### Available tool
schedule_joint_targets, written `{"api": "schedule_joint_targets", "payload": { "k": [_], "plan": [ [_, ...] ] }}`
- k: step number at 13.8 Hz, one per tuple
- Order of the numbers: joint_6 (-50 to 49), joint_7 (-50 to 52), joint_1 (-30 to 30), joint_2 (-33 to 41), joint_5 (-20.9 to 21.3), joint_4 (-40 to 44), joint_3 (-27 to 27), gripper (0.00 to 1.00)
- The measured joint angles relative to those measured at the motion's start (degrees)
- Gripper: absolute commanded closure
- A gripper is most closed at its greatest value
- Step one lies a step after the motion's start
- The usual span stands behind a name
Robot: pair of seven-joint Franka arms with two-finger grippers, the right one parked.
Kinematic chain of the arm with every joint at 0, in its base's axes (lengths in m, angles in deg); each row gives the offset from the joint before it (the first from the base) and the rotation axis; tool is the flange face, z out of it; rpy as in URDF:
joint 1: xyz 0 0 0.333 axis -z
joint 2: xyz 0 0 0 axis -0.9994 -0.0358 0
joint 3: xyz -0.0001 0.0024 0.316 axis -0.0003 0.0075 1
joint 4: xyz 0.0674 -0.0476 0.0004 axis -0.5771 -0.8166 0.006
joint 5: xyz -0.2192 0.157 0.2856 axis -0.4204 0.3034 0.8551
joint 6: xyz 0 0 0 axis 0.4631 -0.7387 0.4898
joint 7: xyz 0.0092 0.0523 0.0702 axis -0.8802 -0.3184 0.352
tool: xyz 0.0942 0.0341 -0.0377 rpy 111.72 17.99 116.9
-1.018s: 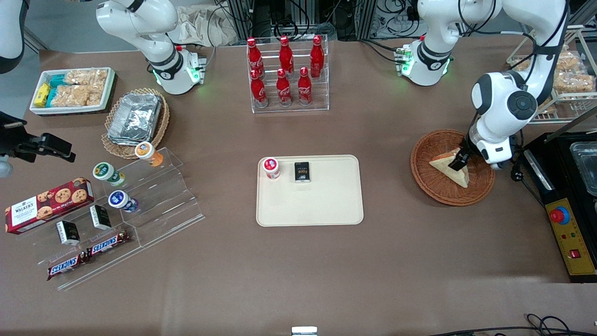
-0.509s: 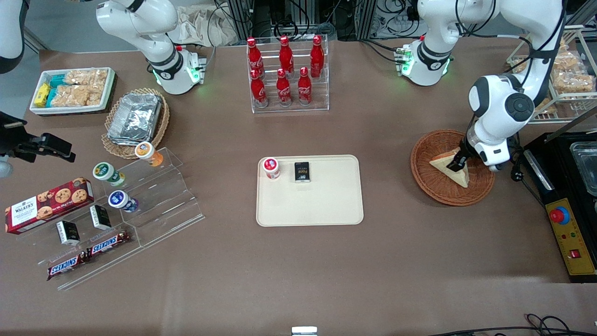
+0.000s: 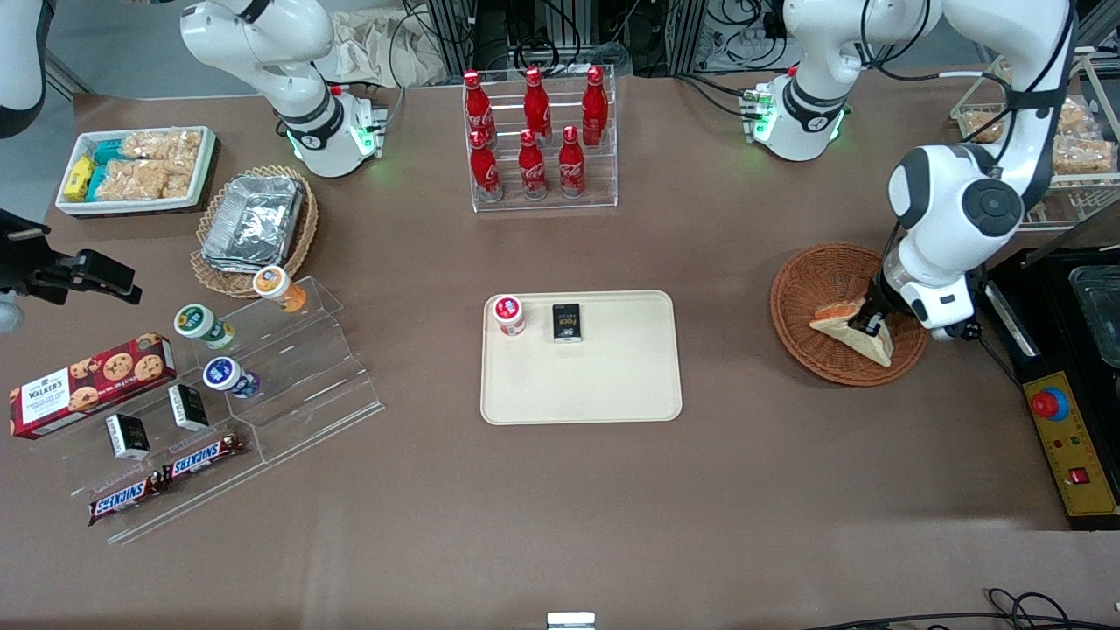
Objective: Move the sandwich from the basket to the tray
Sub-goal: 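Close the left gripper on the sandwich edge, then lift the sandwich up out of the basket with the left gripper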
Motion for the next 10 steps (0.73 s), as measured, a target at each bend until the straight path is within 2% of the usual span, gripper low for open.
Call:
{"api": "schedule_joint_targets", "payload": {
  "k": [4,10],
  "plan": [
    [-20.98,-2.29,0.14,0.24,0.6,14.79,-2.03,1.0],
    [-48.8,-19.38,0.18,1.37,0.69,38.69,-5.25,1.0]
  ]
}}
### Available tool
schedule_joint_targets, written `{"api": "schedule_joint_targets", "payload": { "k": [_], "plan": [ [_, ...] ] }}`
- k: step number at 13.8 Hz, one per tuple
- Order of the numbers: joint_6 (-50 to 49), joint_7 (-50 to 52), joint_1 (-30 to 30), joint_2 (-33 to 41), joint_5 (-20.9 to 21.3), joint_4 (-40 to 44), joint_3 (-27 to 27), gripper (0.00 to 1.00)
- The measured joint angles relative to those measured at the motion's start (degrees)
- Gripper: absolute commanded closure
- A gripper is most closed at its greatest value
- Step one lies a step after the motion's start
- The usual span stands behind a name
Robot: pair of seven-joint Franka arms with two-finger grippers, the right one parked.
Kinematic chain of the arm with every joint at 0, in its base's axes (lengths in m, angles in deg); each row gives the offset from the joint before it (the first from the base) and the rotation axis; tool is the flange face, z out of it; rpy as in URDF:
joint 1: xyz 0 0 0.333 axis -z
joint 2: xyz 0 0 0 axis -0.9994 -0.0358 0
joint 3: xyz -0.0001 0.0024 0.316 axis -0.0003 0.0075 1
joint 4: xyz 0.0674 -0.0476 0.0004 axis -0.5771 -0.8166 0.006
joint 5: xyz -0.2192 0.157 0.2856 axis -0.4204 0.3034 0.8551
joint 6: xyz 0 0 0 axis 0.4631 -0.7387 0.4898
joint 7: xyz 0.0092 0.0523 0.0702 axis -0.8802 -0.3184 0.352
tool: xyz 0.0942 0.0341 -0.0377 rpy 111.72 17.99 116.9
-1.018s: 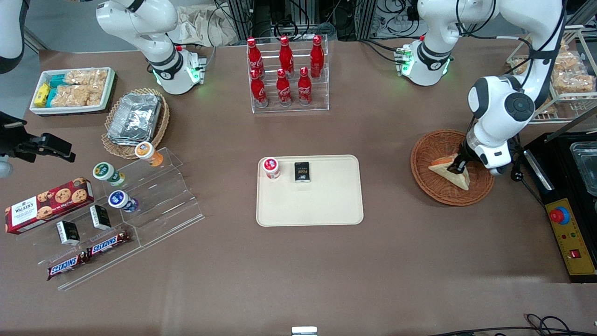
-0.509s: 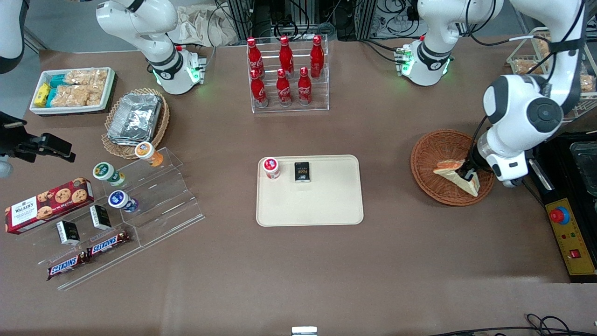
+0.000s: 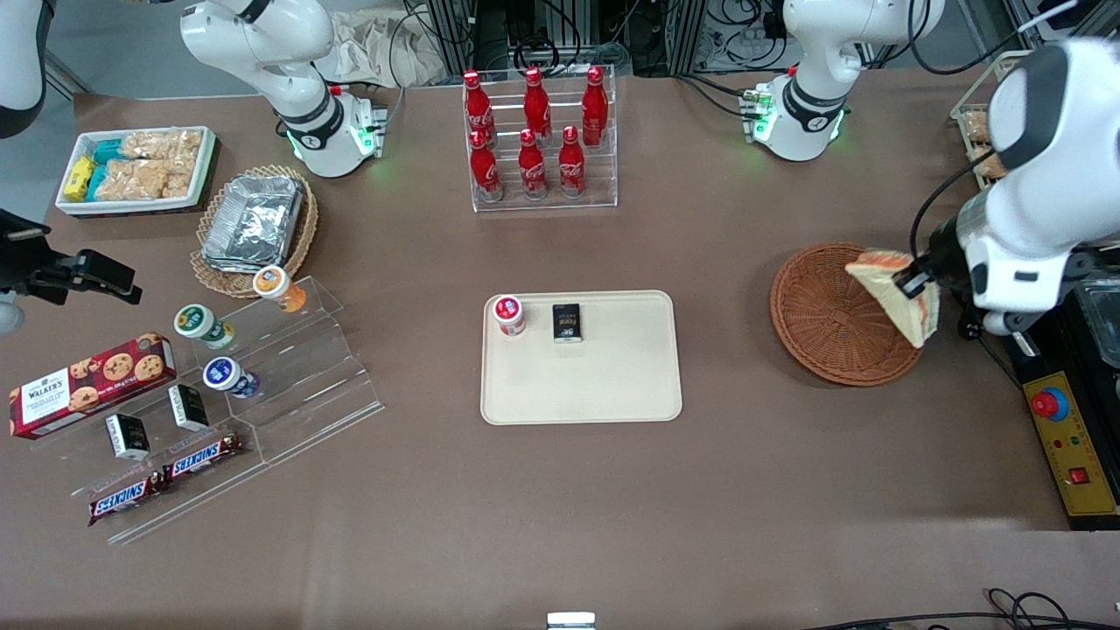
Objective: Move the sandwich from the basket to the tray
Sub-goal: 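Lift the sandwich up out of the basket with the left gripper, then carry the sandwich over the cream tray and lower it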
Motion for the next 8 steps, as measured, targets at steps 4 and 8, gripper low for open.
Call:
{"api": "schedule_joint_targets", "payload": {
  "k": [4,8],
  "plan": [
    [-5.46,-0.52,0.08,0.4,-1.06,9.72,-9.52,1.0],
    [-0.45,0.21,0.71,-3.44,-1.57,9.12,-23.72,1.0]
  ]
}}
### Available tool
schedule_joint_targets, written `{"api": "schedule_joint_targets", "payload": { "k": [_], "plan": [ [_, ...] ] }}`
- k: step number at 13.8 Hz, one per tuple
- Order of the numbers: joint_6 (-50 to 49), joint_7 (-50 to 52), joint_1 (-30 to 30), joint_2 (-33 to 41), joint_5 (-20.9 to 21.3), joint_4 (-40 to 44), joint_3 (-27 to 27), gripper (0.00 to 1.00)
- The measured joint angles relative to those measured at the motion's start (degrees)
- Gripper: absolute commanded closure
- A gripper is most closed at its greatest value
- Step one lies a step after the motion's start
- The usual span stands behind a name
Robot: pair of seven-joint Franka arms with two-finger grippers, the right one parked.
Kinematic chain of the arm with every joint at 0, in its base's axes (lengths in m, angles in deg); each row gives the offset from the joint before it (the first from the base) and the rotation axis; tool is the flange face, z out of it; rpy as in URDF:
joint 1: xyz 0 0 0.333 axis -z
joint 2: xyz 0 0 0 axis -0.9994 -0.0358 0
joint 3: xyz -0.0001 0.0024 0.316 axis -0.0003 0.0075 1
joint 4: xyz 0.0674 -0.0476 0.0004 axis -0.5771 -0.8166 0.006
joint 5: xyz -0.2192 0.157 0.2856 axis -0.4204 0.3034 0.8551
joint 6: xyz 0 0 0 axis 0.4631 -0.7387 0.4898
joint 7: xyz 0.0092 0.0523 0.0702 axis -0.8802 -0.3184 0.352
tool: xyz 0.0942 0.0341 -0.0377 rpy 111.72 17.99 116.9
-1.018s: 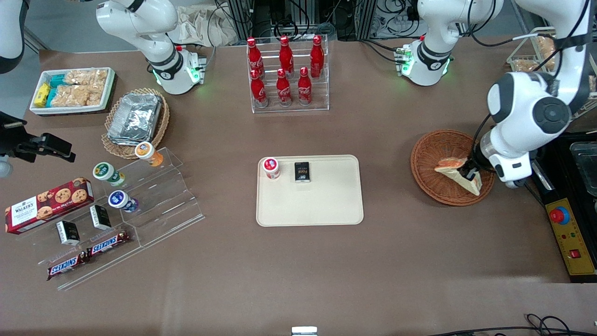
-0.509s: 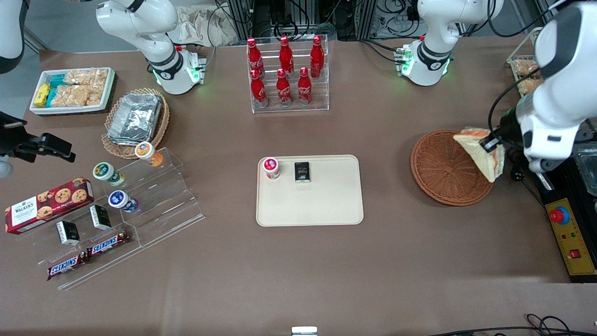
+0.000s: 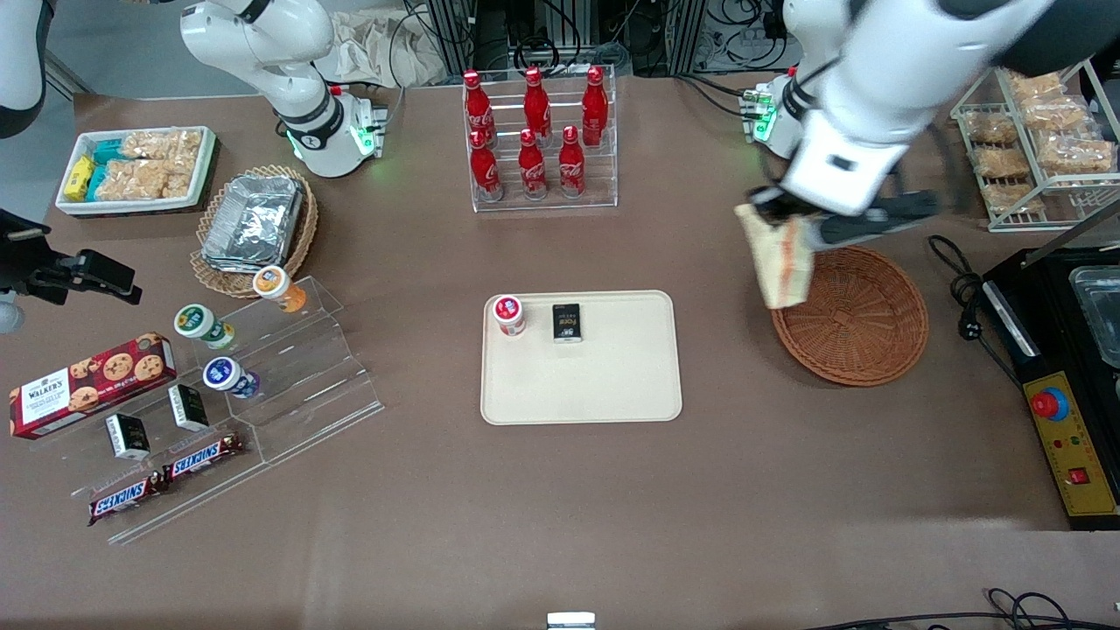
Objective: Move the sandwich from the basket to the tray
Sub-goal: 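Carry the sandwich over the cream tray and lower it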
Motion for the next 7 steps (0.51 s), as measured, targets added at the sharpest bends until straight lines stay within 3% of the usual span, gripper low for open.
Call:
{"api": "schedule_joint_targets", "payload": {
  "k": [2,7],
  "plan": [
    [5.12,1.44,1.59,-3.92,3.39,-2.06,-4.9,1.0],
    [26.8,8.6,7.0,-18.09,13.41,-9.86,-5.83,1.0]
  ]
}}
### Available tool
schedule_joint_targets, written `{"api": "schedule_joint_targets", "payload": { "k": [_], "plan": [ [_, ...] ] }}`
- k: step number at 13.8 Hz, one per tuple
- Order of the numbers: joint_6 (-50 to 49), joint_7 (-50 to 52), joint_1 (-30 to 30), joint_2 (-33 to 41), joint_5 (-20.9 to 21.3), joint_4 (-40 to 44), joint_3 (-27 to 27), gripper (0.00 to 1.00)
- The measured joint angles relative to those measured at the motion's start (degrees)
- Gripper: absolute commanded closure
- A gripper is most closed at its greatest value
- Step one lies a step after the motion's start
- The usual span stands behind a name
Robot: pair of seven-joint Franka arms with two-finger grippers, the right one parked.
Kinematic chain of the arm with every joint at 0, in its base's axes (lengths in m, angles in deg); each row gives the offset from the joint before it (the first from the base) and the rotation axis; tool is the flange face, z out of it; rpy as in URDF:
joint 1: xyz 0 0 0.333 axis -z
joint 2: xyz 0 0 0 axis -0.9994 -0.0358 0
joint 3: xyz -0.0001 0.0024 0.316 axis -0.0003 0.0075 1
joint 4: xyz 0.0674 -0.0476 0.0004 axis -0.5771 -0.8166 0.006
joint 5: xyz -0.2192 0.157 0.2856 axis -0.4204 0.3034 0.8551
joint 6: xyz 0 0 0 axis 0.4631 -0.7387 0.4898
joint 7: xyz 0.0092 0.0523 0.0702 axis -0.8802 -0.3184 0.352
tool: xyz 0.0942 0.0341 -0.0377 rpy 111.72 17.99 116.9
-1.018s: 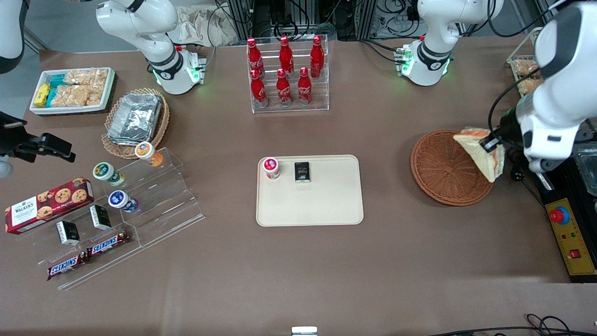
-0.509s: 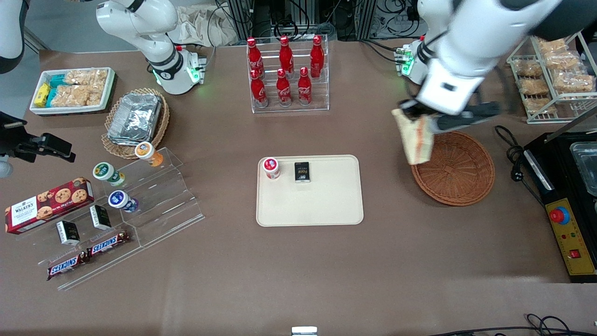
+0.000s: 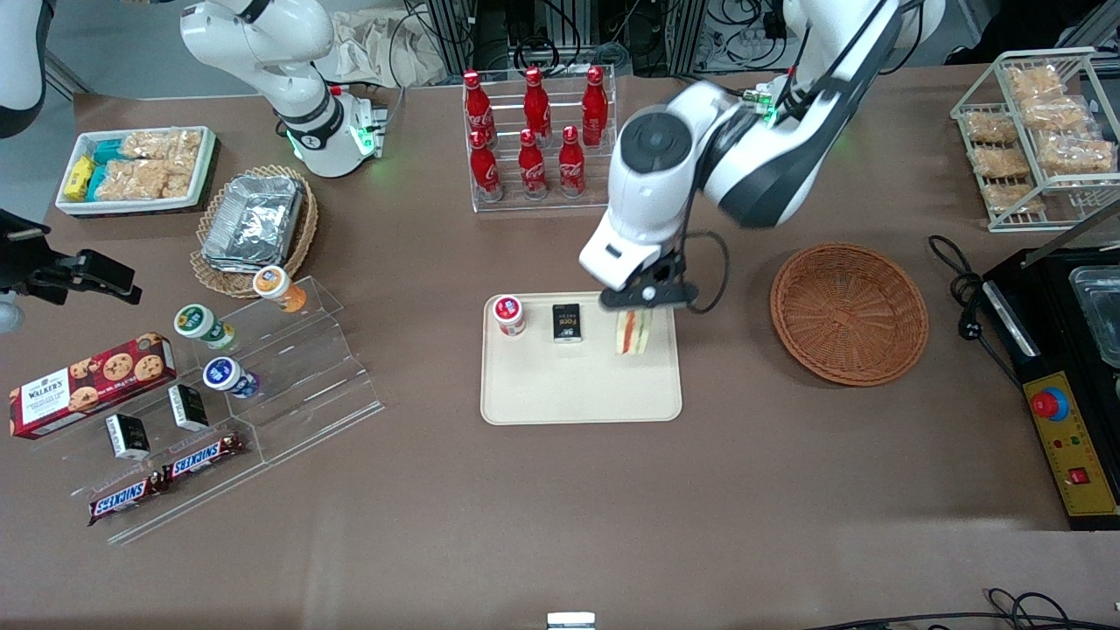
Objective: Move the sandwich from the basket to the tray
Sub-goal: 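Carry the sandwich over the cream tray and lower it, then open the left gripper to release the sandwich onto the tray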
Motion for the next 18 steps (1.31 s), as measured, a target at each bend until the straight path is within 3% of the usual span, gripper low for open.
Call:
{"api": "schedule_joint_targets", "payload": {
  "k": [4,11,12,13,14,18],
  "plan": [
    [3.06,0.34,-0.27,-7.33,7.03,-0.35,0.21,1.0],
    [8.82,0.79,-0.39,-10.41,10.6,-3.93,1.02,1.0],
    [9.77,1.03,-0.39,-10.89,10.77,-4.31,1.36,0.91],
    [10.32,1.37,-0.41,-11.42,11.17,-4.45,1.61,0.31],
    [10.63,1.93,-0.41,-11.87,11.72,-4.47,1.73,0.0],
    [11.0,3.18,-0.45,-12.23,12.9,-4.25,1.75,0.0]
  ]
}}
